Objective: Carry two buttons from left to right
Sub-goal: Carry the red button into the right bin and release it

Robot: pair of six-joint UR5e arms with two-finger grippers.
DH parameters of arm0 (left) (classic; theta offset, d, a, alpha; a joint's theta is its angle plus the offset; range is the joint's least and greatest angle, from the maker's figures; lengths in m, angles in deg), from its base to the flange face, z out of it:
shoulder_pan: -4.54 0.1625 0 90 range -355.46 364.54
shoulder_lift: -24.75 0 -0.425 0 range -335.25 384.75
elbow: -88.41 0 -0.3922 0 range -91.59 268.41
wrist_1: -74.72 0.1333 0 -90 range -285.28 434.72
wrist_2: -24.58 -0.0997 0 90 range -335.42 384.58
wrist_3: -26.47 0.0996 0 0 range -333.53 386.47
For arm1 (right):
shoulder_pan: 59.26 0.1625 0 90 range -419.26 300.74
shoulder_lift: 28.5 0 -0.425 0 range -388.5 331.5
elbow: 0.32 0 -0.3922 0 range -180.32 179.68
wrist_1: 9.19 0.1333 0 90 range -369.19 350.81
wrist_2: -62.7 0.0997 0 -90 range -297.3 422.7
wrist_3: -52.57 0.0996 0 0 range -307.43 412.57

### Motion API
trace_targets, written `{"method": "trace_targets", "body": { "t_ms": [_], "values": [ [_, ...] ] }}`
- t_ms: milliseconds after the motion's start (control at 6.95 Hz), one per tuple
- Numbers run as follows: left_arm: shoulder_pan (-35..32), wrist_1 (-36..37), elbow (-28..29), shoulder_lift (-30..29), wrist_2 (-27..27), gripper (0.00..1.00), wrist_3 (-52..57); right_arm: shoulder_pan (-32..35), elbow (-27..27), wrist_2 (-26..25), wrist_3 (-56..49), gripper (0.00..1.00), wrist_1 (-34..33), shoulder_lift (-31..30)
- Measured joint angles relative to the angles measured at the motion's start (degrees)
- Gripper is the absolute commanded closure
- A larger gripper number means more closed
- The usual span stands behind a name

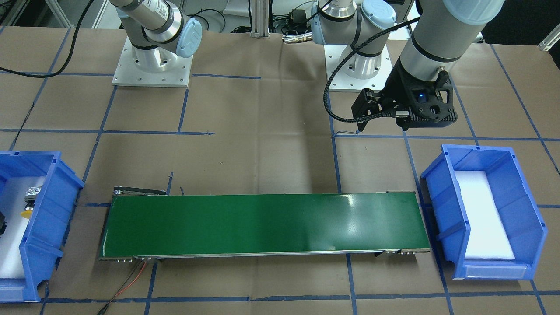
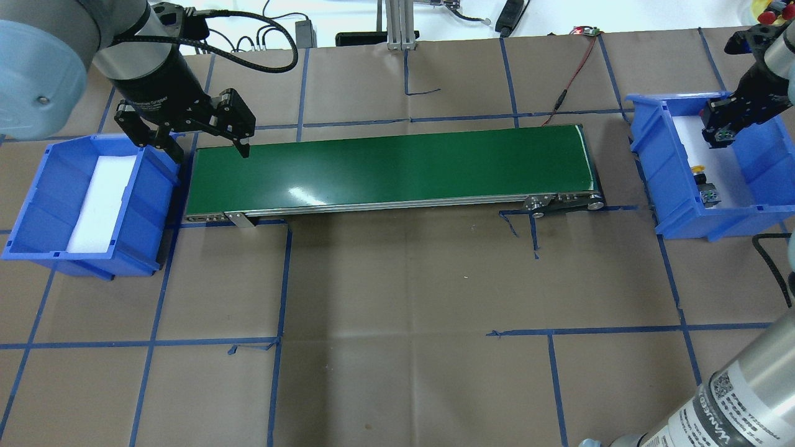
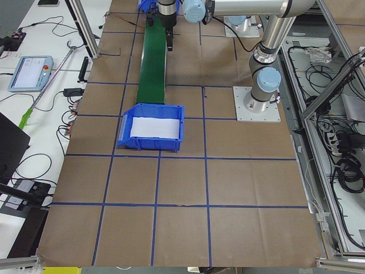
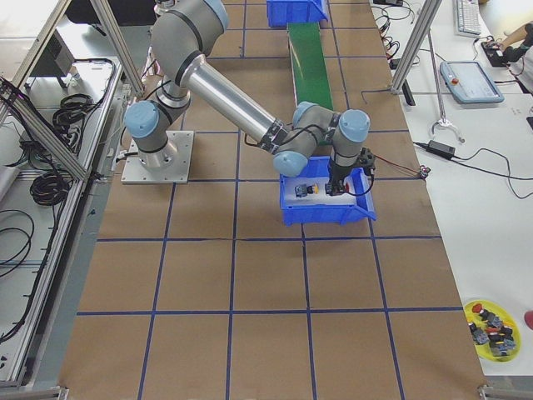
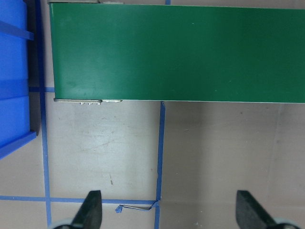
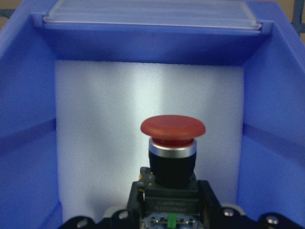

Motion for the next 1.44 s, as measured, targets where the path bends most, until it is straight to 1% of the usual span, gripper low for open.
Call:
{"method": "trace_targets", "body": {
  "t_ms": [432, 720, 864, 1008, 1440],
  "values": [
    [0.0, -0.01, -0.03, 0.0, 0.0, 0.0, 0.02, 0.22, -0.01, 0.04, 0.11, 0.92, -1.42, 2.34],
    [0.0, -0.02, 0.11, -0.01, 0.0, 0.0, 1.15, 0.57, 0.07, 0.15, 0.28, 0.89, -1.45, 3.29],
    [0.0, 0.0, 0.18, -0.01, 0.0, 0.0, 1.66, 0.66, 0.29, 0.17, 0.32, 0.49, -1.37, 3.48],
    [0.0, -0.02, 0.21, -0.01, 0.0, 0.0, 1.9, 0.68, 0.46, 0.16, 0.31, 0.01, -1.29, 3.55],
    [0.0, 0.02, 0.11, -0.01, 0.0, 0.0, 2.02, 0.71, 0.27, 0.73, 0.2, 0.01, -0.92, 3.3]
  ]
}}
